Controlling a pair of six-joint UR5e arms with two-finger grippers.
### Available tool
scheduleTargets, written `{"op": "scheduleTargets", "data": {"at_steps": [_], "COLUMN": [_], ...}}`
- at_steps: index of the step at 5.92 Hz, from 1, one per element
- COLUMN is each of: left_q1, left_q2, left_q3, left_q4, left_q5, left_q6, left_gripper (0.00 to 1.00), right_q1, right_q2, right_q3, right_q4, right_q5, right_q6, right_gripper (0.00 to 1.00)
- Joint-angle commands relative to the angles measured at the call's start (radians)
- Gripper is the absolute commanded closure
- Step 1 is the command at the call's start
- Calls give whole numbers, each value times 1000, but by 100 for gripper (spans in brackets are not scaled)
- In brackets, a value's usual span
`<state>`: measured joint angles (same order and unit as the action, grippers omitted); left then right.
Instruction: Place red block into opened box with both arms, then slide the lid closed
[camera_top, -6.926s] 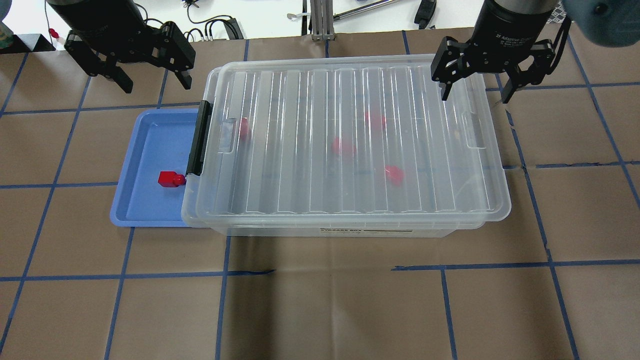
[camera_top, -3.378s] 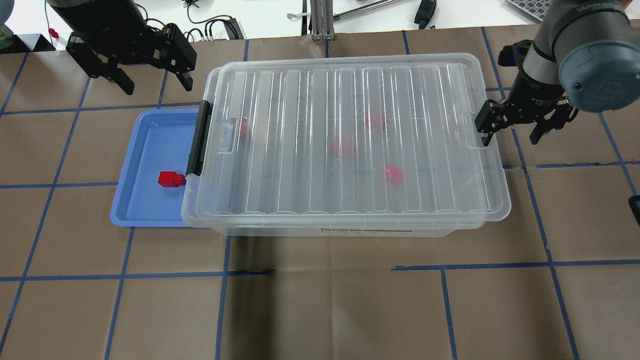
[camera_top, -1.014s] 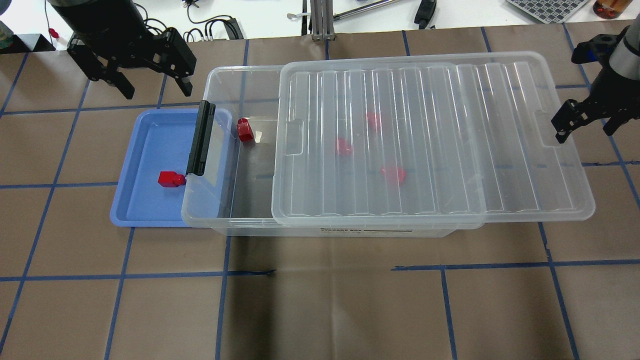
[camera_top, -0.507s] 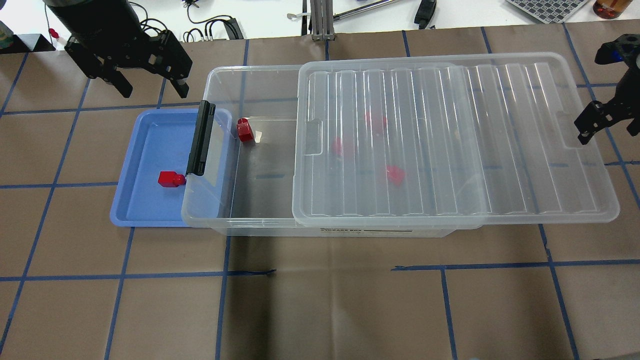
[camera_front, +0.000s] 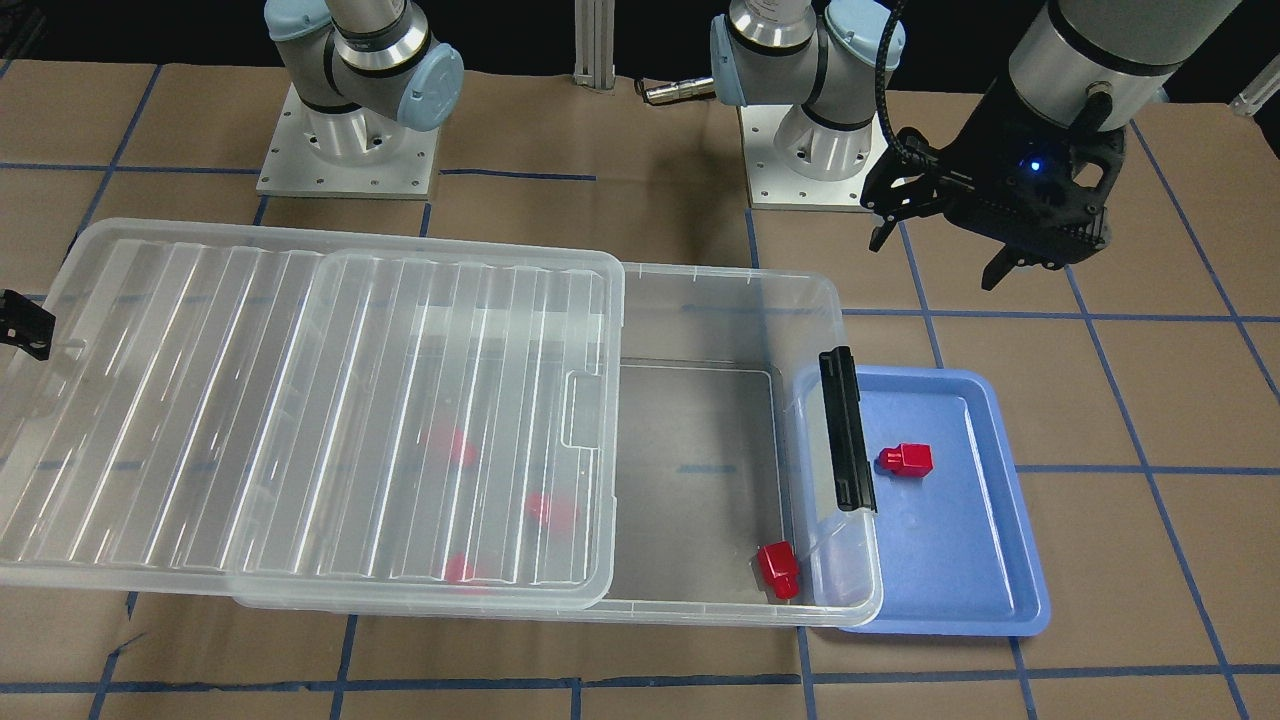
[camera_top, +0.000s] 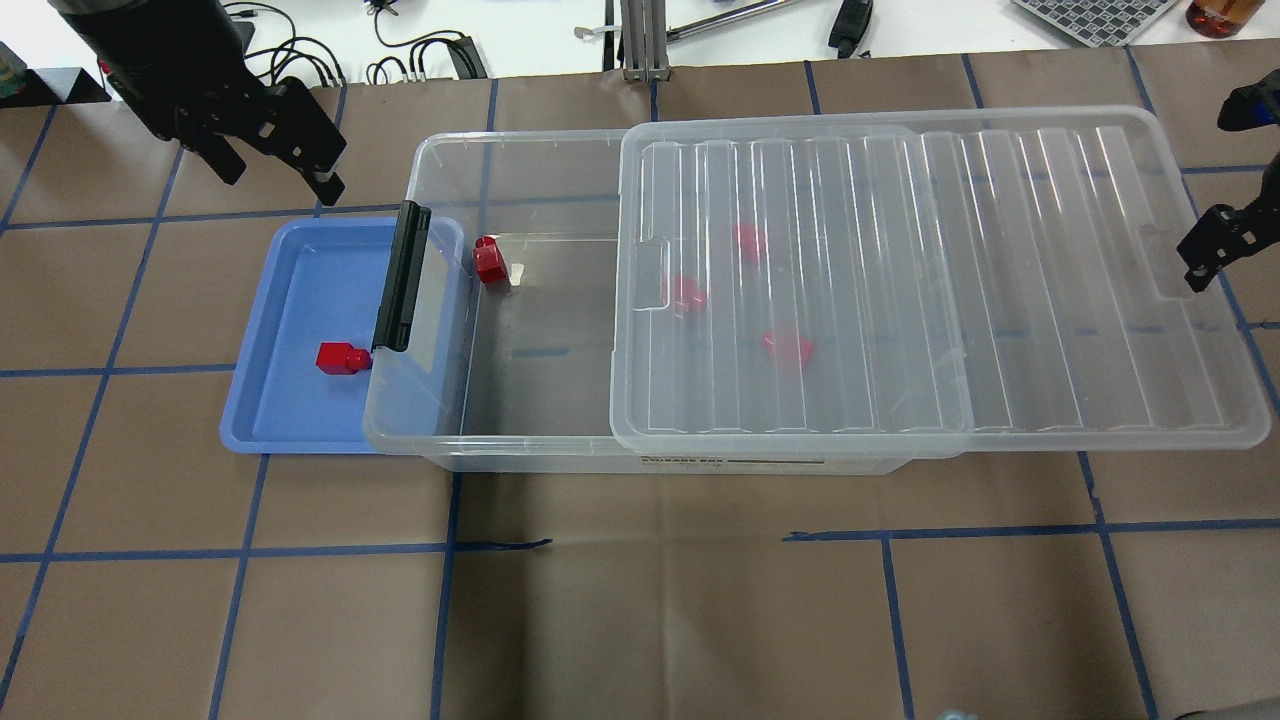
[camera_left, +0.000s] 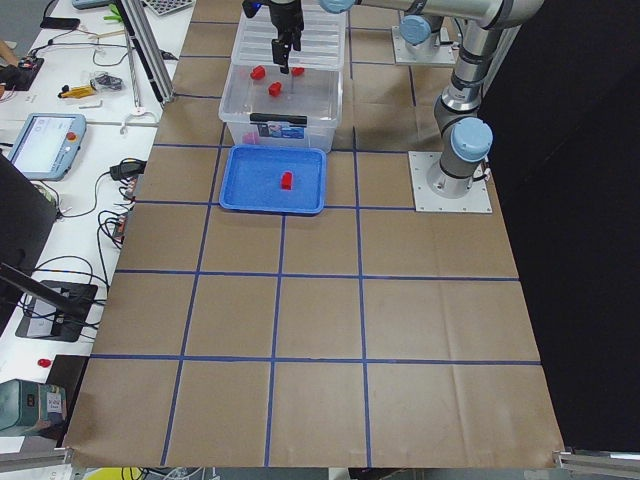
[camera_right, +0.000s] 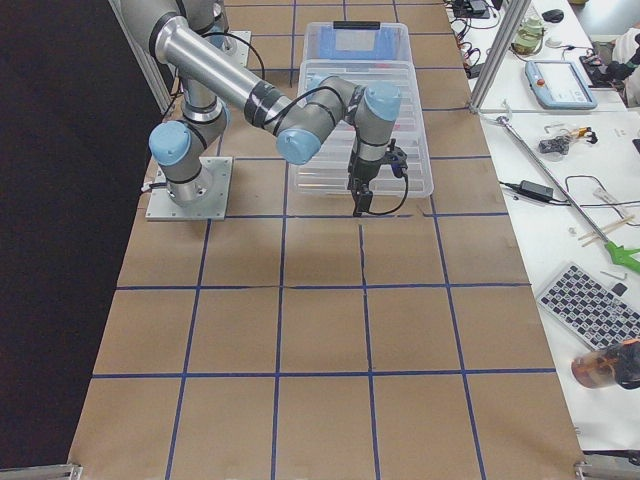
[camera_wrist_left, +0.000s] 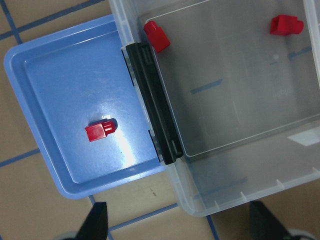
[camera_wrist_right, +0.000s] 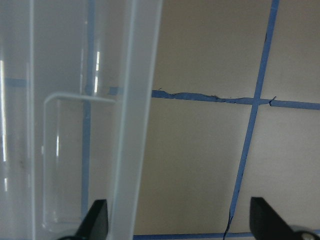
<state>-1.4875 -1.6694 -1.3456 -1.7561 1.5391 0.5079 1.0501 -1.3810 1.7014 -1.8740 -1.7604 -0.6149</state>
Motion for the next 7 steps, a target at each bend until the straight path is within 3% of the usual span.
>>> {"op": "scheduleTargets", "data": {"at_steps": [1, 3, 5, 7], "left_q1": [70, 128, 142, 154], "left_q2": [-21, -64, -111, -130], "left_q3": [-13, -21, -33, -195], "left_q4": [0, 23, 64, 290], "left_q5": [31, 26, 30, 32], "left_q6": [310, 615, 879, 975], "left_gripper": [2, 3, 2, 3], "right_q1": [-4, 11, 155, 356], "right_q2": [-12, -29, -87, -102], "right_q3": [-6, -72, -139, -248], "right_q4": [1, 27, 161, 316], "right_q5": [-4, 12, 12, 16], "right_q6": [10, 87, 282, 590], "right_gripper": [0, 0, 0, 0]}}
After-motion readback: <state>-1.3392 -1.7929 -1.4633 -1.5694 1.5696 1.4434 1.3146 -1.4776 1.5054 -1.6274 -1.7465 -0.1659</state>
